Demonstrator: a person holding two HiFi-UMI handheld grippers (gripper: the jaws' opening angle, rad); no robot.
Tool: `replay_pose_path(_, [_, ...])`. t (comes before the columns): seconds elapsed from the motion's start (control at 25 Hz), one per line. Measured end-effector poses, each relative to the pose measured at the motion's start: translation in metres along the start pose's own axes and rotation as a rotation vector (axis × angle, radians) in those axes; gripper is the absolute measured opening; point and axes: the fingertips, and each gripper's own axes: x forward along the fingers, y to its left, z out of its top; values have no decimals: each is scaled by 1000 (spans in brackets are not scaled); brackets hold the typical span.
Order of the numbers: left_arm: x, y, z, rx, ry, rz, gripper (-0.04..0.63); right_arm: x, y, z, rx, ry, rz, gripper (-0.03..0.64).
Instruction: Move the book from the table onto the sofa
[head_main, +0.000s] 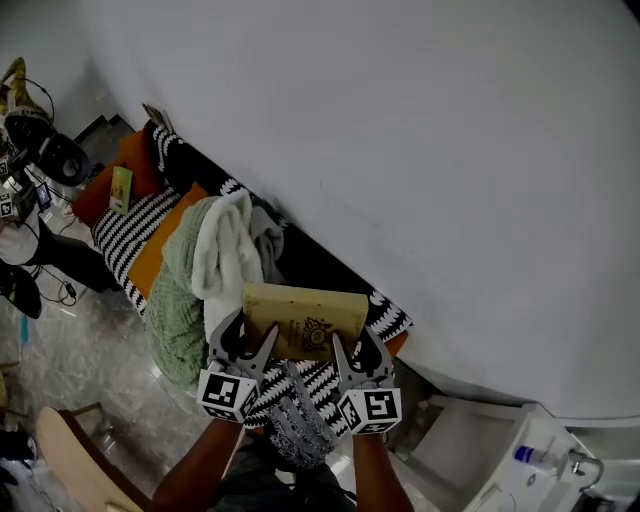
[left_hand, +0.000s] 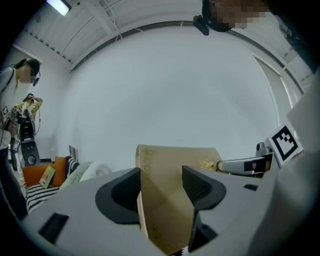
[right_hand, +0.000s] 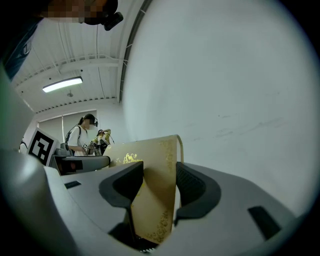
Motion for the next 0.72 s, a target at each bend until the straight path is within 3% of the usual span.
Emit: replay_pose_path(0.72, [104,62,-192,-107,218,-51,245,96,-61,-185,97,220,-88,215])
